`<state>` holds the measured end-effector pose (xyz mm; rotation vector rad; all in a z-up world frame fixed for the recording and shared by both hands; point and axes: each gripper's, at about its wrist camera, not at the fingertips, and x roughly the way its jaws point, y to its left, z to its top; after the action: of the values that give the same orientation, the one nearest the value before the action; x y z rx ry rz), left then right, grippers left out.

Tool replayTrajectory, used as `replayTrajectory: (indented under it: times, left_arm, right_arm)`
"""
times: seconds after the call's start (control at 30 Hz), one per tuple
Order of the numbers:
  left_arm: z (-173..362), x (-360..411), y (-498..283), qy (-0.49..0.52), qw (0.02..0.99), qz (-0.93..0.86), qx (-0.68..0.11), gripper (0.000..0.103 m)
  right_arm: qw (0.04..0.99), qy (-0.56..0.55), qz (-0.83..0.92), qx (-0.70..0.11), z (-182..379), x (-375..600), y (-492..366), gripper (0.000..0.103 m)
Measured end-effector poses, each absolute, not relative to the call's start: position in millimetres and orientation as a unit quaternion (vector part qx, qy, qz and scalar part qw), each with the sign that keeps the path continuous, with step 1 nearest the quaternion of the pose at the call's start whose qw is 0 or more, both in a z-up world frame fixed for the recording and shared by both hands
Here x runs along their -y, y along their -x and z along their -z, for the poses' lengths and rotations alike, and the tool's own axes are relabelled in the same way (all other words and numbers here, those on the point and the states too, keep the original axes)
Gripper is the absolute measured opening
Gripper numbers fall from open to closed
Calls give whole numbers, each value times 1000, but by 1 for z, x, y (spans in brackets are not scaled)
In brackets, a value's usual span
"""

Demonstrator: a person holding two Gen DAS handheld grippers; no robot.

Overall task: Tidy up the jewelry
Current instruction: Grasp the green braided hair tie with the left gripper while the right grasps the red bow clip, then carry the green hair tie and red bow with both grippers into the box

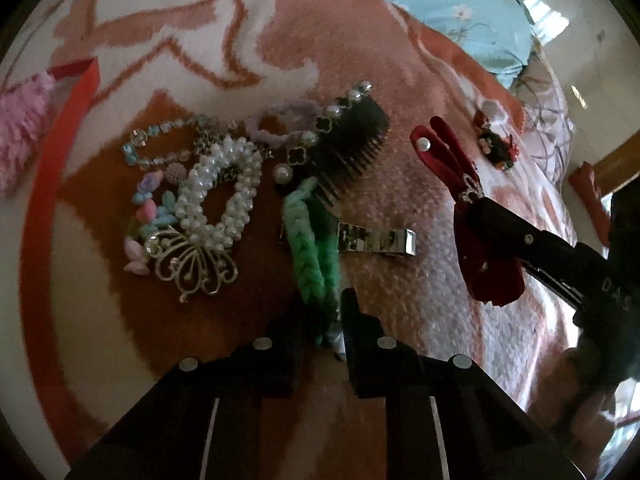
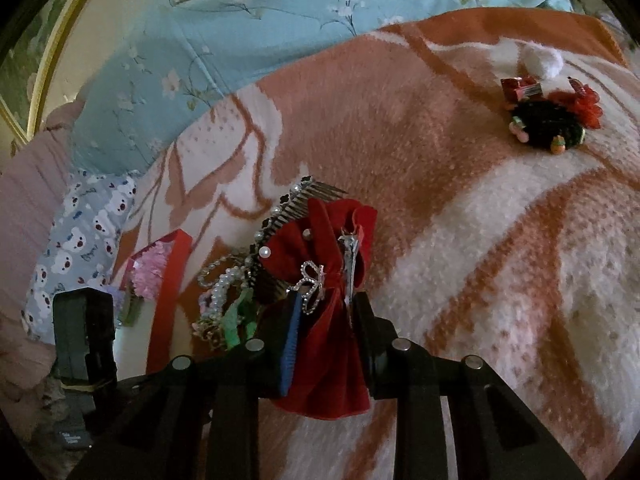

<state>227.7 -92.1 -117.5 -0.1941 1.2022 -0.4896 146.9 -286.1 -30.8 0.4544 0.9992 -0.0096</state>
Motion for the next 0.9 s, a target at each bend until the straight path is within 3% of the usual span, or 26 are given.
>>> replayTrajectory:
  times: [0.33,0.9]
  left_arm:
    - [85,59,-188,92,812,229,-529,15]
    - [32,-65,-123,133,846,167,-488,15]
  right_arm:
    - [857,-209,-19,-471,14,259,-135,26]
    - [847,-187,-84,-490,15,173,-148,26]
